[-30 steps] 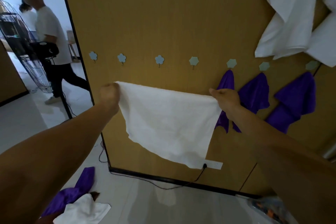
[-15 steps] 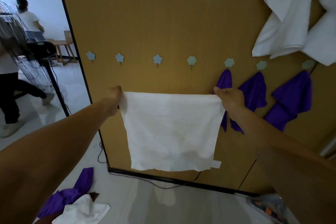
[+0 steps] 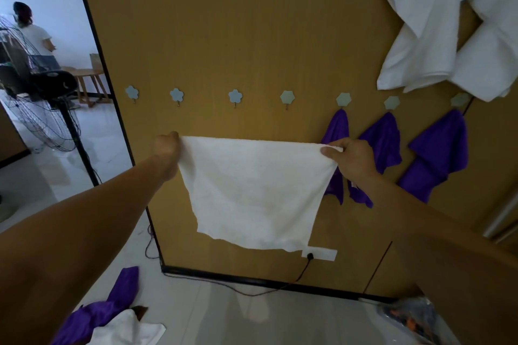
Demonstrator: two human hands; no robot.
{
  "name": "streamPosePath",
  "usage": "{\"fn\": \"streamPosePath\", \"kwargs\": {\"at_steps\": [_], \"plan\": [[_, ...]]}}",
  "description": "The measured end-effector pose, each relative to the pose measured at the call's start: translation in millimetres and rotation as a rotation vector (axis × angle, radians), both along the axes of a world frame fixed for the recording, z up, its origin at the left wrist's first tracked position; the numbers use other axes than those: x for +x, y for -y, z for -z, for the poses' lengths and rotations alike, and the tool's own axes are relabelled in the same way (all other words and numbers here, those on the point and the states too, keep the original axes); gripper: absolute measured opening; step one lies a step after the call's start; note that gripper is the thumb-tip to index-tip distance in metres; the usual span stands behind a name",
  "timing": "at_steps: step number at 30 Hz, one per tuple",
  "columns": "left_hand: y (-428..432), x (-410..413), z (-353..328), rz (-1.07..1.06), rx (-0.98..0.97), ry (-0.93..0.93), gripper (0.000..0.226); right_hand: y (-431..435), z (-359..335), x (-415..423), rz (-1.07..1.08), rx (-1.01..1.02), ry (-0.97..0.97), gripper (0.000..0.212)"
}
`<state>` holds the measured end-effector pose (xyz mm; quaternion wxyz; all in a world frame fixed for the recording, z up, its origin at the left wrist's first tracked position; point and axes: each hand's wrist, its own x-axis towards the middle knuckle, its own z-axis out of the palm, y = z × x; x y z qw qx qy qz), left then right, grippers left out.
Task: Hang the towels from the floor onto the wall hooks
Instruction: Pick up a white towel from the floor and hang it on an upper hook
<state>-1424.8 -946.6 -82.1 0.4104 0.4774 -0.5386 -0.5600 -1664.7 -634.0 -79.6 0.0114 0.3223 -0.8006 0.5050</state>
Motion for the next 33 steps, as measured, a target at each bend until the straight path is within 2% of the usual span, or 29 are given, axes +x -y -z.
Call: {"fn": "streamPosePath", "kwargs": {"at_steps": [2,4,7,8,11,12,15,17,19,21,22,23,24,25,26,27,28,29,30,31,33], "plan": [[-2.3,-1.4,-1.5,-0.027,-0.005,-0.01,0.038,2.6,-0.9,-2.1,0.059,0.057,-0.162,0.029],[-6.0,-3.9,-2.7,-0.06,-0.001,-0.033,0.038,5.8,-2.4,-1.9,0.095,0.077,-0.225,0.028],[-15.2,-5.6,-9.9,-0.087,-0.028,-0.047,0.033,11.6,-3.0,-0.4,0.022,-0.026,-0.043,0.023],[-19.0,-5.2,-12.6,-0.055,-0.064,-0.038,0.041,12.8,-3.8,0.6,0.032,-0.068,0.029,0.019],[-28.6,0.3,-20.6,0.112,-0.222,0.054,0.083,20.3,-9.4,6.2,0.082,-0.235,0.226,0.008],[-30.4,1.9,-23.7,0.158,-0.257,0.063,0.089,24.1,-12.7,8.2,0.102,-0.283,0.27,0.007],[-35.3,2.8,-28.9,0.28,-0.31,0.051,0.073,34.1,-20.6,12.0,0.085,-0.318,0.335,0.021],[-35.4,0.8,-26.6,0.313,-0.339,0.113,0.069,30.6,-22.5,18.6,-0.05,-0.184,0.319,0.033],[-34.9,-2.0,-30.5,0.225,-0.388,0.163,0.062,22.8,-28.4,18.9,-0.196,-0.047,0.278,0.048],[-36.1,-5.1,-43.5,0.06,-0.443,-0.007,0.045,18.9,-38.2,17.0,-0.208,-0.011,0.116,0.055],[-39.5,-5.7,-48.8,-0.037,-0.461,-0.168,0.035,19.2,-42.2,16.5,-0.114,-0.059,-0.004,0.055],[-43.7,-5.1,-51.3,-0.11,-0.508,-0.252,0.03,19.8,-41.5,14.1,0.005,-0.109,-0.128,0.052],[-47.7,-3.0,-47.6,-0.099,-0.556,-0.23,0.029,20.5,-37.2,12.7,0.075,-0.058,-0.23,0.049],[-48.1,-0.2,-37.1,0.017,-0.597,-0.071,0.028,22.6,-26.2,12.5,0.046,0.164,-0.292,0.049],[-50.3,1.8,-21.4,0.257,-0.58,0.266,0.028,22.0,-10.3,17.5,-0.105,0.513,-0.235,0.053],[-55.9,8.9,-2.7,0.531,-0.5,0.684,0.029,19.4,7.0,22.7,-0.273,0.808,-0.053,0.053],[-52.2,12.9,12.5,0.662,-0.376,0.963,0.033,18.7,17.0,26.2,-0.361,0.877,0.087,0.045],[-48.0,13.6,15.5,0.684,-0.359,1.065,0.039,19.6,20.7,26.3,-0.378,0.745,0.111,0.031],[-43.5,11.6,13.4,0.618,-0.379,0.971,0.041,20.3,21.0,24.1,-0.337,0.528,0.047,0.021],[-37.9,8.8,8.3,0.504,-0.385,0.797,0.041,21.1,19.0,21.2,-0.274,0.368,-0.025,0.022],[-27.7,0.7,-3.4,0.328,-0.426,0.572,0.04,21.9,12.5,19.1,-0.26,0.266,-0.046,0.02]]}}
